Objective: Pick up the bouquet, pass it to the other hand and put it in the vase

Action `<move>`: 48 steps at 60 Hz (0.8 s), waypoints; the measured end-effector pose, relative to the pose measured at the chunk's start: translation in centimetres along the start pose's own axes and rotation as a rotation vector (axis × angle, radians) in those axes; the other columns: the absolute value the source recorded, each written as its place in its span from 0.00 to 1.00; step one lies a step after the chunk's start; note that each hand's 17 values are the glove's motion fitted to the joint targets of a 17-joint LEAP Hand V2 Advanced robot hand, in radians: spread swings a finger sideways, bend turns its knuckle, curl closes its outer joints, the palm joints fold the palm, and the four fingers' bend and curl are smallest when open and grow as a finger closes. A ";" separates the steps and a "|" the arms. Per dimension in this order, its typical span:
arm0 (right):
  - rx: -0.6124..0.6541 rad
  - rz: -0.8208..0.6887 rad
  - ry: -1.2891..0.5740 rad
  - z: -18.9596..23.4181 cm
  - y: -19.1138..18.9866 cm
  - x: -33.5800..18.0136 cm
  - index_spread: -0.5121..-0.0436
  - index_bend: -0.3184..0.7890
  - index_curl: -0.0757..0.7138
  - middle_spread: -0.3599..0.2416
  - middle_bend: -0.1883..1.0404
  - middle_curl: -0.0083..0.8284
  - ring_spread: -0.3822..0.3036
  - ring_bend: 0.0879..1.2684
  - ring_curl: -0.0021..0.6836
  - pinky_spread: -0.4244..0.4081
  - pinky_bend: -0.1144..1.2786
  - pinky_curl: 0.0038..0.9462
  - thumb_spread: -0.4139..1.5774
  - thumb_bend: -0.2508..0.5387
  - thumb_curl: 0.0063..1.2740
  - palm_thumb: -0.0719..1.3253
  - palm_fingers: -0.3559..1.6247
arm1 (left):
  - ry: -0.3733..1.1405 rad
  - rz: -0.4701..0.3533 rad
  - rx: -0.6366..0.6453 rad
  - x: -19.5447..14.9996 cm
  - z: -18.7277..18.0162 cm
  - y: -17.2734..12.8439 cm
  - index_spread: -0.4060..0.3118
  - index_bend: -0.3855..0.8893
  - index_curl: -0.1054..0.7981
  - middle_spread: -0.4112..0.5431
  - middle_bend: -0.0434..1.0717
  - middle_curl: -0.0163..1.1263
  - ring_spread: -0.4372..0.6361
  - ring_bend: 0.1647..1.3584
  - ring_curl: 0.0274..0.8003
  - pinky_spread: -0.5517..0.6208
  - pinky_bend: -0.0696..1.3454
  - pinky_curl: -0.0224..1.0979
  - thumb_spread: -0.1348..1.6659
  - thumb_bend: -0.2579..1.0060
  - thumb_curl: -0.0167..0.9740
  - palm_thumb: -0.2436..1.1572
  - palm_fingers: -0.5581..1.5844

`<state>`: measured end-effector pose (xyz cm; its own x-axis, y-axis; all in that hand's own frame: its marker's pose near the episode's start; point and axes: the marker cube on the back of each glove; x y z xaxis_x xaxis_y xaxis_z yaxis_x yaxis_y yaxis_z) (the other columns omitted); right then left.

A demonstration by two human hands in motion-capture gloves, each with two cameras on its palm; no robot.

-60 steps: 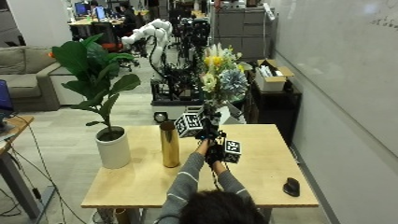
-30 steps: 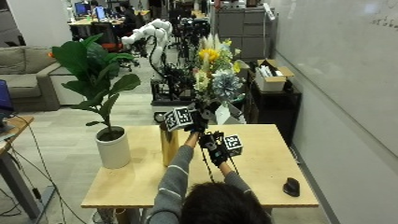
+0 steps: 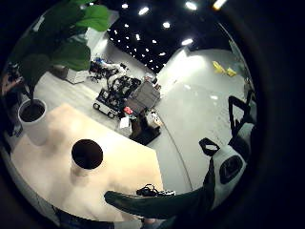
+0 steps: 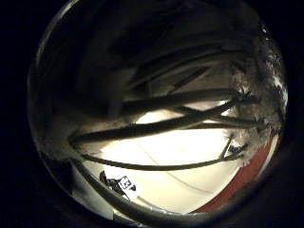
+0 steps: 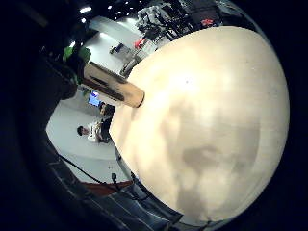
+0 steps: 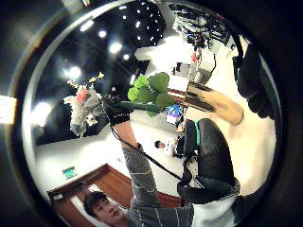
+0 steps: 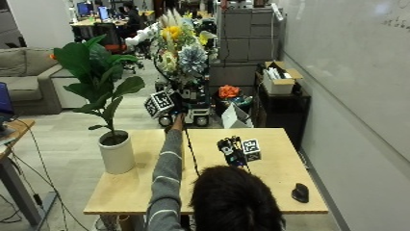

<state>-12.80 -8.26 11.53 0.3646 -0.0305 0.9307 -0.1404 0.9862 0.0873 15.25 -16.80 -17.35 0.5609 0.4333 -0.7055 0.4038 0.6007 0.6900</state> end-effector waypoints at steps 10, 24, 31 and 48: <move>-0.036 -0.258 -0.060 0.9 -0.6 -0.7 0.73 0.41 0.58 0.49 0.45 0.58 0.39 0.39 0.62 0.35 0.31 0.38 0.77 0.30 0.39 0.61 0.76 | -0.035 -0.021 0.032 -2.6 0.1 -1.2 0.05 0.73 0.78 0.08 0.77 0.52 0.07 0.56 0.57 0.14 0.48 0.42 0.67 0.19 0.58 0.78 0.92; -0.083 -0.229 -0.084 2.1 -0.8 -0.8 0.73 0.42 0.57 0.50 0.45 0.59 0.40 0.38 0.63 0.34 0.30 0.39 0.78 0.30 0.38 0.61 0.77 | -0.058 -0.040 0.066 -5.3 0.7 -3.1 0.05 0.73 0.79 0.09 0.77 0.51 0.07 0.56 0.57 0.14 0.48 0.42 0.67 0.19 0.60 0.78 0.92; -0.072 -0.205 -0.064 2.1 -1.6 -0.5 0.73 0.41 0.57 0.50 0.45 0.59 0.39 0.38 0.64 0.34 0.30 0.39 0.78 0.30 0.37 0.61 0.77 | -0.056 -0.040 0.074 -6.8 1.5 -4.0 0.06 0.73 0.80 0.09 0.77 0.51 0.07 0.56 0.57 0.14 0.48 0.42 0.67 0.19 0.61 0.77 0.92; -0.078 -0.217 -0.155 2.2 -5.5 1.0 0.73 0.40 0.55 0.50 0.44 0.59 0.39 0.36 0.64 0.35 0.30 0.40 0.78 0.30 0.37 0.61 0.75 | -0.156 0.179 0.314 -7.6 0.4 -6.9 0.06 0.73 0.80 0.09 0.78 0.51 0.07 0.56 0.57 0.14 0.48 0.42 0.67 0.19 0.63 0.77 0.92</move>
<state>-13.68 -14.11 12.71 0.2319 -0.2607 0.9372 -0.0010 0.9634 0.2682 8.46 -24.55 -16.67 0.7357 0.3906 -0.5533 0.4778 0.2797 0.8328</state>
